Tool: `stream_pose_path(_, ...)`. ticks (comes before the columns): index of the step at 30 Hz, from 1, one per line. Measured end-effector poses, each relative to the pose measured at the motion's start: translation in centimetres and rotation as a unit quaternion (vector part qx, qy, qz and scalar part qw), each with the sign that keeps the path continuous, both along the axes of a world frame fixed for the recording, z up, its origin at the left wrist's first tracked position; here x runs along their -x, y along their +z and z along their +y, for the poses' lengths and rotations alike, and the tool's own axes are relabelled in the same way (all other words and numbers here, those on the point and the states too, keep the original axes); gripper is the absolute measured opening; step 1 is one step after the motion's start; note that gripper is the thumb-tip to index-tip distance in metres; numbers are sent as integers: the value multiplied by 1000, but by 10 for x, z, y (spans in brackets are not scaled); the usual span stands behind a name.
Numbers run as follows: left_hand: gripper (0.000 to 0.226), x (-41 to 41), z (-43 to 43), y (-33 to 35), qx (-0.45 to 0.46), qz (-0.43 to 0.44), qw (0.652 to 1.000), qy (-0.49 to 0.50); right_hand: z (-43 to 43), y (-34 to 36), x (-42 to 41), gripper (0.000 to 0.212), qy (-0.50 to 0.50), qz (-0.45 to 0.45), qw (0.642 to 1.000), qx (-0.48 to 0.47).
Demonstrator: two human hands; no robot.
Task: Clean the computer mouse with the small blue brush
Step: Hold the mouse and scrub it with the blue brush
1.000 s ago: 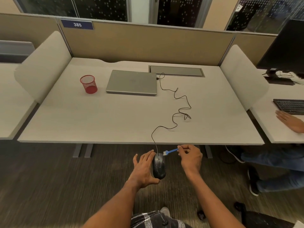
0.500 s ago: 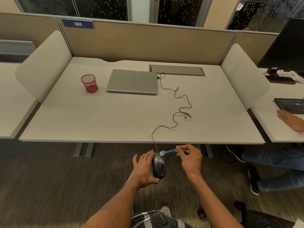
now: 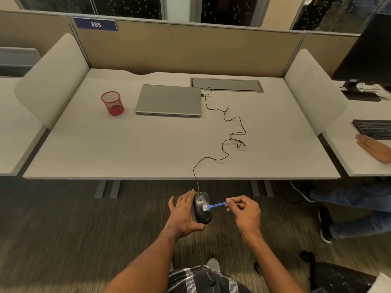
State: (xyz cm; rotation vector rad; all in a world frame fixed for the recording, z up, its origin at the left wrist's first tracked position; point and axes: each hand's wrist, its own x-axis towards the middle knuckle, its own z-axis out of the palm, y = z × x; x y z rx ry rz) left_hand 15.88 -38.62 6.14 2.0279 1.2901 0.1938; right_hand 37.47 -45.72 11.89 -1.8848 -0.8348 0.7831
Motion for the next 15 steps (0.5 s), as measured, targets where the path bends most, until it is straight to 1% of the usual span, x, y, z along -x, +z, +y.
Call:
stream_pose_path(2, 126, 1, 0, -1, 0, 0, 1000, -2, -5, -2, -1, 8, -34, -39, 999, 11)
stream_pose_path(4, 127, 2, -1, -1, 3, -4, 1000, -2, -9, -2, -3, 9, -62, -57, 996, 11)
stream_pose_path(6, 126, 3, -1, -2, 5, -8, 1000, 0, -11, -3, -4, 6, -62, -34, 998, 0)
stream_pose_path(10, 126, 1, -1, -1, 6, -9, 1000, 1, -16, -4, -2, 3, -26, 77, 997, -12)
stream_pose_path(12, 126, 0, -1, -1, 6, -10, 1000, 3, -18, -8, -2, 2, -38, 84, 996, -2)
stream_pose_path(15, 126, -1, 0, 0, 8, -8, 1000, 0, -23, -16, -3, 4, -93, 54, 994, 7)
